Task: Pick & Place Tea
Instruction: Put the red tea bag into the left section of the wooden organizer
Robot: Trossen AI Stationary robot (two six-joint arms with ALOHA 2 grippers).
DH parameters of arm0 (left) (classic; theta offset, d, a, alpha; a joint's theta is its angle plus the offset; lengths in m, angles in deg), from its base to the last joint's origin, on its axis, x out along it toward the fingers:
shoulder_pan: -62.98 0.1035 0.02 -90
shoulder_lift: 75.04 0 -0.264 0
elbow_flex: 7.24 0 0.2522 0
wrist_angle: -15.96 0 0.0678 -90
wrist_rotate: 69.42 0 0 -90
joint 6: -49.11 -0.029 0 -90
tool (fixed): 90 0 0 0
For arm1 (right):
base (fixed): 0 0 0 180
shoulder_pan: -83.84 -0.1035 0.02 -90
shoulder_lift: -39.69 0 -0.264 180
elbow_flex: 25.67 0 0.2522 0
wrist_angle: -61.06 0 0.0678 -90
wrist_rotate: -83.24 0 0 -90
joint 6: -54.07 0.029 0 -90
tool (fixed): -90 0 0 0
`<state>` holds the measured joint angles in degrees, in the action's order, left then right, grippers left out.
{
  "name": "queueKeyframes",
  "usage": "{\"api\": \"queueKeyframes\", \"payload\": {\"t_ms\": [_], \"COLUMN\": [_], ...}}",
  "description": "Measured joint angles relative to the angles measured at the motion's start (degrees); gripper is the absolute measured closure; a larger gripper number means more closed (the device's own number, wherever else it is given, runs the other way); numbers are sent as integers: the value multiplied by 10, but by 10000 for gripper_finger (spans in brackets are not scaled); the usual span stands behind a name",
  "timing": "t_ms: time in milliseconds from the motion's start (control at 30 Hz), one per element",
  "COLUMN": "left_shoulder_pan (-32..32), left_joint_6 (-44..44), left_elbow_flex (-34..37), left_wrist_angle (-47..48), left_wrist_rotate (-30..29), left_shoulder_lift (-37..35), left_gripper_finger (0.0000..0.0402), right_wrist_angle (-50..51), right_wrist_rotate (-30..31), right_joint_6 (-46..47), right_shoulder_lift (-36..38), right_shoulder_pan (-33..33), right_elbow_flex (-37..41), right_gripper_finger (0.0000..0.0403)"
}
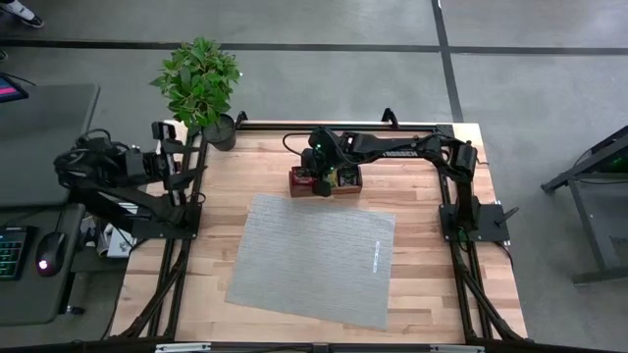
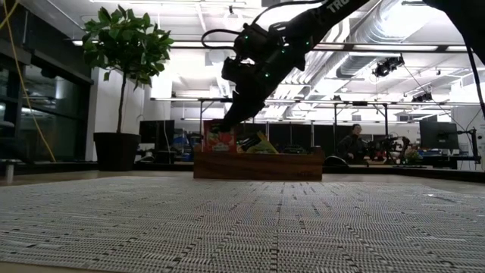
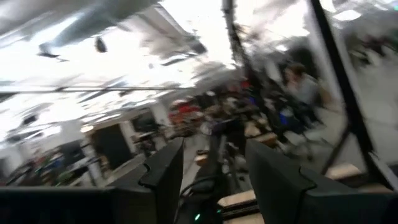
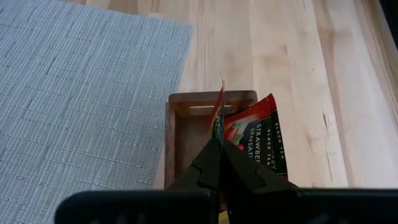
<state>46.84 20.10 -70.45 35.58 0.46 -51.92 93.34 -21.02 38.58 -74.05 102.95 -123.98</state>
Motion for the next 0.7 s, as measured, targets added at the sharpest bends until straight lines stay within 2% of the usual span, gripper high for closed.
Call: {"api": "queueKeyframes", "payload": {"t_ms": [133, 300, 400, 533, 700], "left_shoulder_pan": [0, 0, 0, 0, 0], "left_joint_6": [23, 23, 26, 33, 44], "left_elbow_flex": [115, 238, 296, 346, 378], "left_wrist_angle": [-78, -156, -160, -203, -214], "left_wrist_rotate": [-58, -64, -70, -98, -92], "left_shoulder_lift": [-85, -176, -225, -227, -227], "left_gripper_finger": [231, 231, 231, 231, 231], "right_wrist_angle": [0, 0, 0, -2, -17], "right_wrist_rotate": [-1, -3, -3, -6, -28], "right_joint_6": [0, 0, 0, 0, -26], "right_shoulder_lift": [0, 0, 0, 0, 0], "right_shoulder_pan": [0, 0, 0, 0, 0], "right_elbow_flex": [0, 0, 0, 0, 0], "right_gripper_finger": [402, 402, 402, 402, 402]}}
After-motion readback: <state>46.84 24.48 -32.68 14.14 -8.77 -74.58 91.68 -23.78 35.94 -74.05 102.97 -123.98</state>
